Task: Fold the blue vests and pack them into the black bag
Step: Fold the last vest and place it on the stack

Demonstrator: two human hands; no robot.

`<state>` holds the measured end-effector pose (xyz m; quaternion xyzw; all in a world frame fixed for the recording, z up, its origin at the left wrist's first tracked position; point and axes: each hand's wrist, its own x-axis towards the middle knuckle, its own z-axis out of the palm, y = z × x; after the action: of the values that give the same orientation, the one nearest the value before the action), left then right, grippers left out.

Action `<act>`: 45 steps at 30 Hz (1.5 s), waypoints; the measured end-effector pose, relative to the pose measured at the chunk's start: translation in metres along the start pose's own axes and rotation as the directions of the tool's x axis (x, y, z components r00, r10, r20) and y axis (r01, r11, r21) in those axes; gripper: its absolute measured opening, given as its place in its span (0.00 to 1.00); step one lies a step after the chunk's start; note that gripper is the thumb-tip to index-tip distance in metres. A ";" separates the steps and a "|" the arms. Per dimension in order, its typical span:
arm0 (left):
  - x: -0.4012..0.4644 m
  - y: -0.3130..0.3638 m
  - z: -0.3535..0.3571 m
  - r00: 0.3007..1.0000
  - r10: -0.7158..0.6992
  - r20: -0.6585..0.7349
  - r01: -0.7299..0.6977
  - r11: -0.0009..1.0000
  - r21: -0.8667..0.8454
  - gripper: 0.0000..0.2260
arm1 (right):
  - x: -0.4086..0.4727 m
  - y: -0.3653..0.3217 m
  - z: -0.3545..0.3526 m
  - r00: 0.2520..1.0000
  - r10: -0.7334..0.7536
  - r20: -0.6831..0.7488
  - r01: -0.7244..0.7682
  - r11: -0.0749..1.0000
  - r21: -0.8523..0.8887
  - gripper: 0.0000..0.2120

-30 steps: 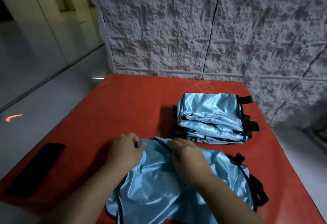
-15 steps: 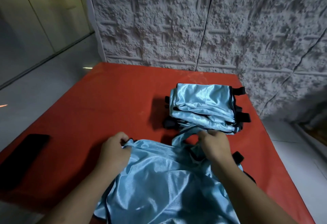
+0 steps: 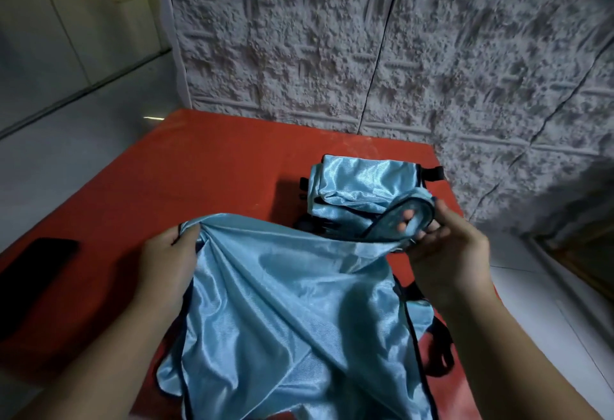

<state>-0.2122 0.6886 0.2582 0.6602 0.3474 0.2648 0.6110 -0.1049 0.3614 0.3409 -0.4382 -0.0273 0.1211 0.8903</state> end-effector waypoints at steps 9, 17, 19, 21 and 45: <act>-0.013 0.054 -0.014 0.899 0.178 0.399 -0.024 0.932 -0.361 0.11 | -0.001 -0.021 -0.002 0.993 -0.118 -0.025 0.113 0.981 -0.155 0.12; -0.051 0.057 -0.022 0.629 -0.360 0.689 0.555 0.828 -0.074 0.19 | -0.032 -0.033 0.024 0.998 -0.049 0.045 0.061 0.952 -0.301 0.09; -0.071 0.052 -0.022 0.484 -0.495 0.722 0.618 0.777 0.119 0.23 | -0.043 -0.032 0.032 0.998 -0.008 0.056 0.026 0.943 -0.331 0.06; -0.086 0.050 -0.024 0.464 -0.521 0.716 0.554 0.802 0.224 0.24 | -0.052 -0.035 0.039 0.998 0.000 0.055 0.020 0.930 -0.368 0.07; -0.166 0.230 -0.094 0.805 0.333 0.491 -0.372 0.928 -0.019 0.09 | -0.187 -0.191 0.168 0.937 -0.218 0.273 0.336 0.779 -0.529 0.06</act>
<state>-0.3562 0.6145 0.5089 0.7815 0.0641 0.1855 0.5923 -0.2757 0.3345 0.6053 -0.6601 -0.2141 0.0173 0.7198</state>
